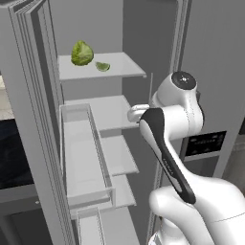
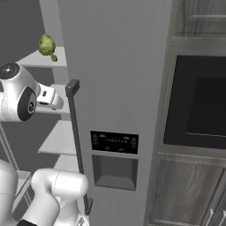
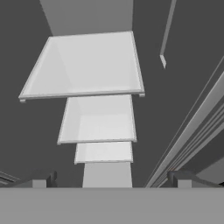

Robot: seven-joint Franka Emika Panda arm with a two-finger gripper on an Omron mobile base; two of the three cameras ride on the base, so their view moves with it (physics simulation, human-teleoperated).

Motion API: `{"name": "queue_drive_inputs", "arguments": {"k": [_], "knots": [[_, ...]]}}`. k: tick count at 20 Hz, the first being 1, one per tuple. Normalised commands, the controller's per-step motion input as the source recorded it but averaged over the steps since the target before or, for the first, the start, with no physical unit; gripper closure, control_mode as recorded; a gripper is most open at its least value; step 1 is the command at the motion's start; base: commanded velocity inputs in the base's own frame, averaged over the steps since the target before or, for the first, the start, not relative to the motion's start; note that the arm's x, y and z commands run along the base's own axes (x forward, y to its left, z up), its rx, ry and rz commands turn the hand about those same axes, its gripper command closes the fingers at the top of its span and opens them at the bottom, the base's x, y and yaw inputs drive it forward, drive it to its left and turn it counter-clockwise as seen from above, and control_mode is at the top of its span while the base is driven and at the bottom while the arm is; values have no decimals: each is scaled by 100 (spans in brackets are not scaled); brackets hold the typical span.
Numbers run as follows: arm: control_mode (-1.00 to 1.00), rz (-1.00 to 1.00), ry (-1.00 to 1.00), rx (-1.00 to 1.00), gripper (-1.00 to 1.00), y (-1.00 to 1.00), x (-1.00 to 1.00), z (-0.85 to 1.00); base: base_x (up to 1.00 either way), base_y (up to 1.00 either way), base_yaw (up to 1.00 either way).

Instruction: Take the lemon wedge from the fridge and place it on the plate with fish on the dining counter.

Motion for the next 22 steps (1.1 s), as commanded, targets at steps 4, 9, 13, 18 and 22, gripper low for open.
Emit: {"name": "queue_drive_inputs", "arguments": {"k": [4,9,13,18,22], "knots": [[100,0,0,0,-100,0,0,0,-2,18,0],[100,0,0,0,-100,0,0,0,0,0,0],[100,0,0,0,-100,0,0,0,0,10,0],[-100,1,-6,-2,-100,14,5,32,0,11,0],[-100,12,-13,-4,-100,23,2,70,0,0,0]]}}
